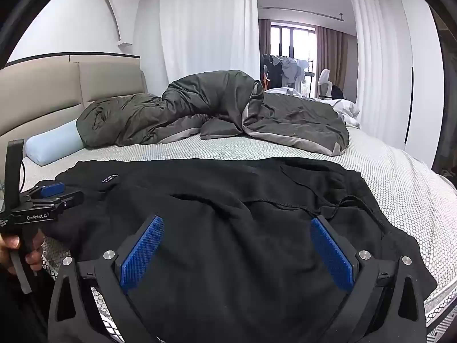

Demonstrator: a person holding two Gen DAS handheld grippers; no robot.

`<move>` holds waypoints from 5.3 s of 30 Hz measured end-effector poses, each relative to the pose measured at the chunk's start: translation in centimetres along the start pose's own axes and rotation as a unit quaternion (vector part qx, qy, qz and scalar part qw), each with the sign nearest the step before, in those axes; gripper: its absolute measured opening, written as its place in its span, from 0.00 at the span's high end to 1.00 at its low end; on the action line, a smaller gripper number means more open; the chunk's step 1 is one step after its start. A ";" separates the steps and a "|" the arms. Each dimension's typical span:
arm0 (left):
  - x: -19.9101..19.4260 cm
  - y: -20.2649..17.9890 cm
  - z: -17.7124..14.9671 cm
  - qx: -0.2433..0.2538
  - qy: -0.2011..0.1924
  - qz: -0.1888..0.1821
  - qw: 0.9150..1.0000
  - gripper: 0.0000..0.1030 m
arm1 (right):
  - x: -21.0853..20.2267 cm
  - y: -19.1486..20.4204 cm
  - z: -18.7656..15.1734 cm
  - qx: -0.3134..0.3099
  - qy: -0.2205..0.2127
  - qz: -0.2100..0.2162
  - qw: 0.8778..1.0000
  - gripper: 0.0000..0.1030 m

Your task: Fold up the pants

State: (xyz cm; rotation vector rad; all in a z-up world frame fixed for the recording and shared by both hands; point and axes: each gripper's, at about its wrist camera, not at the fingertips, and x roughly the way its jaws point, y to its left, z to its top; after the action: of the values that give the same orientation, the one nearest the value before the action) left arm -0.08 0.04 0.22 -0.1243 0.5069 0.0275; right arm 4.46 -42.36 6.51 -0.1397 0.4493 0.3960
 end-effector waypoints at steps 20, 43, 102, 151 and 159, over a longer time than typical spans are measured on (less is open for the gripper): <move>0.1 -0.1 0.1 0.004 -0.003 0.013 1.000 0.01 | 0.1 -0.1 -0.3 0.007 0.004 0.002 1.000 0.00; -0.2 0.0 -0.1 0.007 -0.007 0.015 1.000 0.01 | 0.3 -0.2 0.1 0.006 0.008 0.000 1.000 0.00; -0.2 0.0 -0.1 0.008 -0.005 0.019 1.000 0.01 | 0.3 -0.1 0.0 0.005 0.014 0.001 1.000 0.00; -7.2 33.0 -6.9 -0.356 0.071 0.077 0.928 0.66 | -5.0 -10.8 -0.9 0.050 0.095 -0.189 0.976 0.00; -8.5 32.0 -5.8 -0.348 0.075 0.102 0.929 0.66 | -3.1 -13.5 -4.2 0.114 0.119 -0.159 0.973 0.00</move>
State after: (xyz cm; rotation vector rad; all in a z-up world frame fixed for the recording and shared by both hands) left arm -12.15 31.12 -4.30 -0.7744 0.6448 0.4079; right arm 5.69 -56.65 4.77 -0.0336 0.6947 0.0098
